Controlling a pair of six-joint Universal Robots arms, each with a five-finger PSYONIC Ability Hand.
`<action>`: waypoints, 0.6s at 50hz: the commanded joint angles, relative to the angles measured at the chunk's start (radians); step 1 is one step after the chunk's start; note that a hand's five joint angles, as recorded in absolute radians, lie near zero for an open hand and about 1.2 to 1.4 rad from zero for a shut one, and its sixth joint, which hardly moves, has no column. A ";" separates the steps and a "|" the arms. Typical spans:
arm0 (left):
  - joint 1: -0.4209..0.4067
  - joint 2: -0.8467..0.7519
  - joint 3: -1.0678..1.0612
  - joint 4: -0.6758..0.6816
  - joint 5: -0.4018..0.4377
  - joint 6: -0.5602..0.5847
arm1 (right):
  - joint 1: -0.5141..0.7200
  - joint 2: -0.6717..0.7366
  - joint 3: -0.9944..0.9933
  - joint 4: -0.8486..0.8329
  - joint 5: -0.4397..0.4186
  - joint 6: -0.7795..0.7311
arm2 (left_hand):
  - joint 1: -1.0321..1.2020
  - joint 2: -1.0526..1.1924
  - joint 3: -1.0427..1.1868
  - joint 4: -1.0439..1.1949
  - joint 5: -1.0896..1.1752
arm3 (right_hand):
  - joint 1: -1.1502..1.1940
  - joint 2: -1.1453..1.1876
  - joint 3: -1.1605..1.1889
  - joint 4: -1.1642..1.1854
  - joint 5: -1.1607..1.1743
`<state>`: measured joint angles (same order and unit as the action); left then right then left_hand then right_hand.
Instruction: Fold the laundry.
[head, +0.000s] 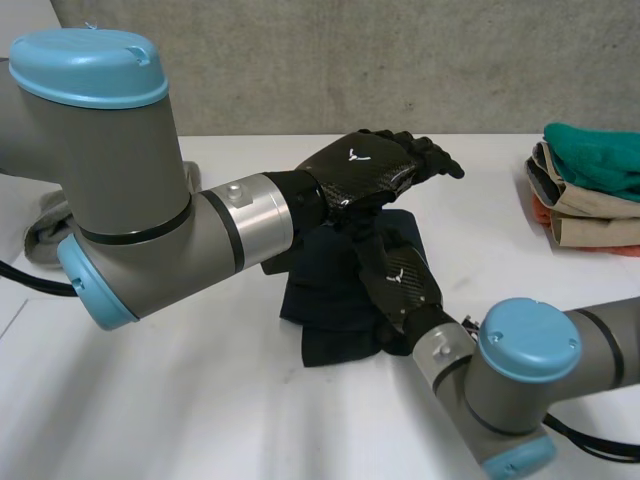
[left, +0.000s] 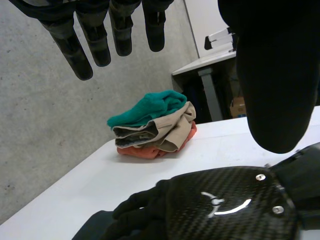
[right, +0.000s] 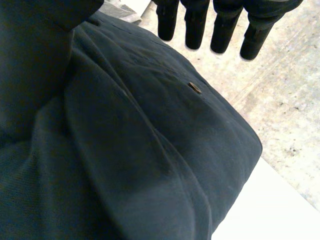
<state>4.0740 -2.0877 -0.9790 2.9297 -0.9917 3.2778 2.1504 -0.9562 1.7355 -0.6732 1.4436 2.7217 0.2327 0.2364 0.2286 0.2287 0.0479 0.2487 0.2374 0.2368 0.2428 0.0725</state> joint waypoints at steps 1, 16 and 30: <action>0.000 0.000 0.000 0.009 -0.005 0.000 | -0.007 0.071 -0.114 -0.019 0.003 0.000 | 0.004 0.001 0.008 0.008 0.015 | 0.783 0.794 0.795 0.789 0.785; 0.019 0.043 0.002 0.014 -0.005 -0.001 | -0.076 0.041 -0.343 0.038 -0.008 0.023 | 0.004 0.001 0.008 0.008 0.015 | 1.148 1.159 1.159 1.153 1.149; 0.028 0.138 0.002 0.114 -0.022 -0.082 | -0.404 -0.088 -0.609 0.024 -0.109 0.196 | 0.001 -0.002 0.005 0.005 0.012 | 1.148 1.159 1.159 1.153 1.149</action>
<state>4.1013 -1.9742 -0.9757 3.0100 -1.0067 3.2447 1.8960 -1.0284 1.2330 -0.6451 1.3816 2.8521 0.2328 0.2364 0.2286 0.2287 0.0479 1.0335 1.1552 1.1617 1.1965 0.9310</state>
